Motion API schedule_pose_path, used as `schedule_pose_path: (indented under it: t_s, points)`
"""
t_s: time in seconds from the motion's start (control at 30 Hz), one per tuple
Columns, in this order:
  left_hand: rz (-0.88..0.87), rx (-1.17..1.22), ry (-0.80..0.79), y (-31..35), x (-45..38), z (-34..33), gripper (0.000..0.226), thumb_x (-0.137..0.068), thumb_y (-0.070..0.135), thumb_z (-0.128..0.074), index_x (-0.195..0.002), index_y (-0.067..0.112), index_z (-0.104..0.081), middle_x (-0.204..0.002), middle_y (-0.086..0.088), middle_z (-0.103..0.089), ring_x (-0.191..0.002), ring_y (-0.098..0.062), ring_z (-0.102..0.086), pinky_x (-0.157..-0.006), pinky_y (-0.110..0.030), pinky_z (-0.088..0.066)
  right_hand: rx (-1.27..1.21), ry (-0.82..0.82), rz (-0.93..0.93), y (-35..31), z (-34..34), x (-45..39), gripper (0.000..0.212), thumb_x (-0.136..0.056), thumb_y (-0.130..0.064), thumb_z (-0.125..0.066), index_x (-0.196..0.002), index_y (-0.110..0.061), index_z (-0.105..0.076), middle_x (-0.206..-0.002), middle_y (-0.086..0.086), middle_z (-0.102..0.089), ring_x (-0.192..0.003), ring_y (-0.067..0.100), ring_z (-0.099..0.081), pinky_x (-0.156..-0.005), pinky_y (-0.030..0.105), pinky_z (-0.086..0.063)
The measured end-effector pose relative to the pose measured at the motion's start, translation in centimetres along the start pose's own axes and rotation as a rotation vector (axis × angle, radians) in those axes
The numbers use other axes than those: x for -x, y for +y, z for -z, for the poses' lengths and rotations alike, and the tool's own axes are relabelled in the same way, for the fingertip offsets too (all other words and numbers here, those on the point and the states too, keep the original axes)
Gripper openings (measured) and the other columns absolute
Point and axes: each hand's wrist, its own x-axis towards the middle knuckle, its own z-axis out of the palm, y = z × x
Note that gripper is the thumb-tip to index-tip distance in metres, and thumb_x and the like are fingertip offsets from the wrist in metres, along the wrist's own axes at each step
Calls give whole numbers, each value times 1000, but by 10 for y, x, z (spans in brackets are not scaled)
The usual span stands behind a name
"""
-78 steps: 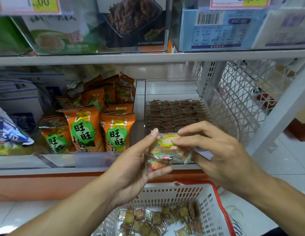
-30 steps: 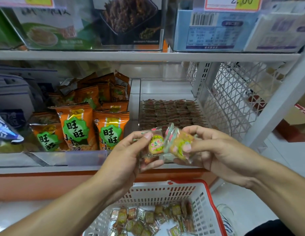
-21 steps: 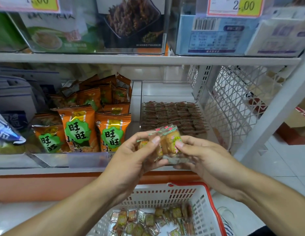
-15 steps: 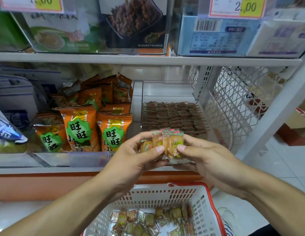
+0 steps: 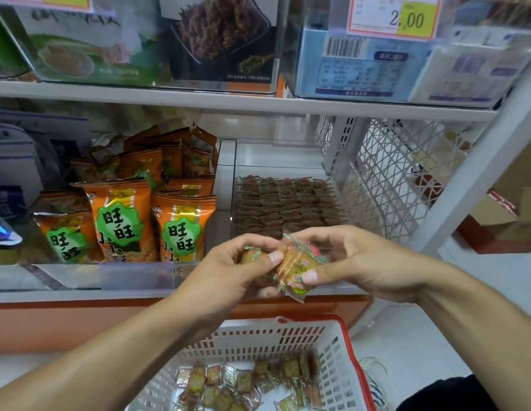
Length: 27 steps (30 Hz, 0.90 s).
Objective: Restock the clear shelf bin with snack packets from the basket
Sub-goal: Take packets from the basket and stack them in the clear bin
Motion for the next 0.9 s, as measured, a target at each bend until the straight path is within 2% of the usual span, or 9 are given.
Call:
schedule_pose_path:
  t_s: [0.1, 0.17, 0.23, 0.33, 0.43, 0.53, 0.63, 0.77, 0.9]
  points:
    - [-13, 22, 67, -1, -7, -1, 35, -65, 32, -84, -97, 20, -79, -115, -14, -70, -90, -21, -77, -76, -36, -64, 304, 155, 38, -13, 21, 2, 50, -76, -15, -85, -122, -19, -65, -117, 6, -73, -107, 17, -69, -99, 35, -55]
    - [-17, 39, 86, 0, -10, -2, 35, -67, 30, -83, -100, 20, -79, -123, -14, -64, -96, -25, -77, -79, -39, -64, 787, 423, 5, -21, 44, 1, 52, -76, -37, -84, -121, -28, -60, -118, -4, -67, -103, 13, -65, -93, 33, -53]
    - [-22, 55, 92, 1, -12, -5, 34, -67, 29, -83, -100, 20, -79, -125, -14, -64, -96, -27, -77, -80, -39, -64, 1322, 624, -71, -23, 60, -6, 51, -79, -48, -74, -124, -30, -58, -121, -2, -58, -108, 20, -59, -94, 37, -47]
    - [-9, 63, 115, 2, -15, -7, 31, -68, 25, -82, -98, 19, -79, -124, -12, -64, -94, -24, -78, -78, -38, -64, 1689, 608, -189, -14, 65, -28, 49, -84, -44, -63, -129, -26, -59, -128, 3, -57, -122, 28, -52, -106, 41, -36]
    - [29, 90, 125, 2, -17, -7, 17, -83, 12, -78, -99, 17, -79, -123, -13, -65, -93, -24, -78, -78, -38, -64, 1760, 511, -260, 1, 59, -51, 42, -87, -38, -64, -125, -19, -63, -125, 3, -60, -124, 27, -50, -110, 39, -30]
    - [64, 144, 136, 4, -18, -6, 20, -93, -2, -66, -101, 11, -78, -120, -16, -67, -91, -26, -78, -74, -38, -64, 1721, 419, -360, 9, 53, -63, 37, -91, -39, -63, -120, -17, -62, -117, 4, -62, -120, 26, -52, -108, 38, -31]
    - [75, 187, 157, 7, -17, -7, 20, -94, -5, -60, -105, 4, -75, -112, -17, -70, -83, -24, -78, -68, -37, -64, 1720, 362, -439, 3, 54, -63, 34, -93, -40, -61, -118, -17, -60, -108, 5, -63, -113, 26, -56, -107, 40, -32]
    - [78, 187, 155, 9, -17, -8, 21, -96, -5, -57, -106, 3, -74, -112, -17, -70, -81, -25, -78, -67, -36, -64, 1823, 416, -439, -9, 53, -50, 39, -87, -37, -57, -119, -14, -57, -120, 9, -64, -118, 29, -54, -107, 40, -33]
    - [77, 172, 152, 9, -17, -9, 20, -96, -4, -57, -106, 3, -74, -117, -20, -67, -90, -30, -75, -67, -36, -64, 1814, 332, -472, -6, 43, -46, 22, -82, -33, -56, -100, -20, -53, -115, 7, -66, -114, 28, -55, -101, 39, -37]
